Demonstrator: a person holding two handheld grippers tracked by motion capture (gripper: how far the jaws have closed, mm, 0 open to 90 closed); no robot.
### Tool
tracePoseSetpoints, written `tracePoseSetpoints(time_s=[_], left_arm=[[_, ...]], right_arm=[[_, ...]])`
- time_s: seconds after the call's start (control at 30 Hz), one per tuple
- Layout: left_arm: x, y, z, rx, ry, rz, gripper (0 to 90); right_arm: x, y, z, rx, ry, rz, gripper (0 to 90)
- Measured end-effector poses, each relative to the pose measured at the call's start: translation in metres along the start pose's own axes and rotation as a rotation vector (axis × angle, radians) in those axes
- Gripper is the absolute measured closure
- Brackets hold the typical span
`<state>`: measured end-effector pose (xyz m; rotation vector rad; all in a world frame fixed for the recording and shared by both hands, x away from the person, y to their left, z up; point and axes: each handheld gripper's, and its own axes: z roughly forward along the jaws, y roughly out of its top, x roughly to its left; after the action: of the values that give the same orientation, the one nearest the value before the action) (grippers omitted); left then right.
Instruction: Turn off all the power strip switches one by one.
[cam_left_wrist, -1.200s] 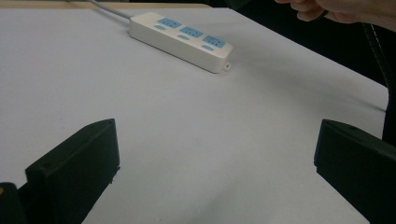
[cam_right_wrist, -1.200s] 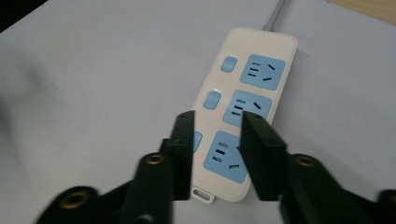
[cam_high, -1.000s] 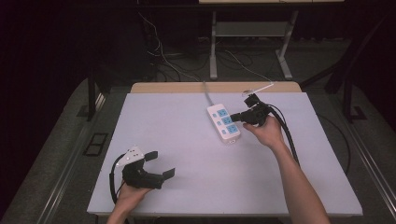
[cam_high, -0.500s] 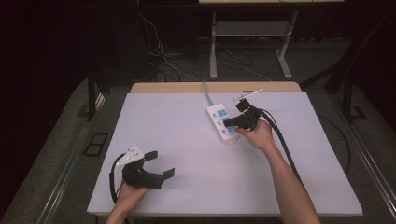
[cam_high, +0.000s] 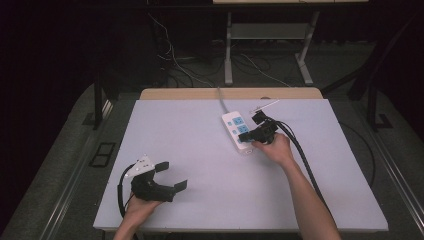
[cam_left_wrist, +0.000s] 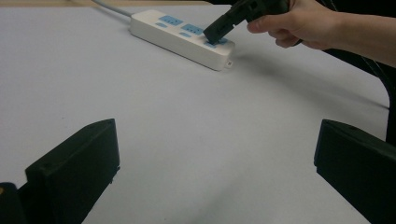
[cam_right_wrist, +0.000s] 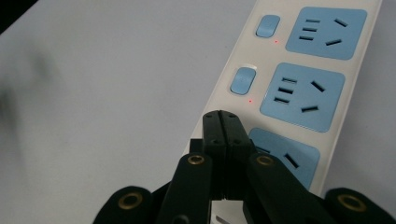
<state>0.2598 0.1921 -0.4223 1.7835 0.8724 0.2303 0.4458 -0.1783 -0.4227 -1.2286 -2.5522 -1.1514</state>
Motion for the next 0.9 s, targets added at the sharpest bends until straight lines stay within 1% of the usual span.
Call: tracePoseSetpoints(time_s=[0.07,0.23,0.33,0.53,0.57,0.7,0.83,0.9], left_arm=[[0.0004,0.0000,0.0002,0.004,0.001,0.001,0.0],[0.0003,-0.0001,0.0007,0.007,0.001,0.004,0.0],[0.0004,-0.0001,0.0007,0.007,0.002,0.005,0.0],[0.0006,-0.0001,0.0011,0.009,0.002,0.006,0.0],[0.0006,-0.0001,0.0012,0.009,0.002,0.006,0.0],[0.0007,-0.0002,0.0015,0.011,0.001,0.007,0.0],[0.0003,-0.0001,0.0018,0.011,0.000,0.008,0.0],[0.0001,-0.0001,0.0016,0.010,-0.001,0.008,0.0]], right_arm=[[-0.0005,-0.0004,0.0003,-0.003,0.007,0.002,90.0],[0.0002,-0.0005,0.0005,-0.002,0.004,-0.005,90.0],[0.0001,-0.0017,0.0012,-0.012,0.015,-0.001,90.0],[0.0014,-0.0027,0.0011,-0.015,0.006,-0.021,90.0],[0.0010,-0.0031,0.0011,-0.019,0.007,-0.028,90.0],[-0.0004,-0.0059,0.0010,-0.037,0.018,-0.026,90.0],[0.0030,-0.0050,0.0009,-0.026,-0.003,-0.051,90.0],[0.0027,-0.0052,0.0001,-0.016,-0.004,-0.057,90.0]])
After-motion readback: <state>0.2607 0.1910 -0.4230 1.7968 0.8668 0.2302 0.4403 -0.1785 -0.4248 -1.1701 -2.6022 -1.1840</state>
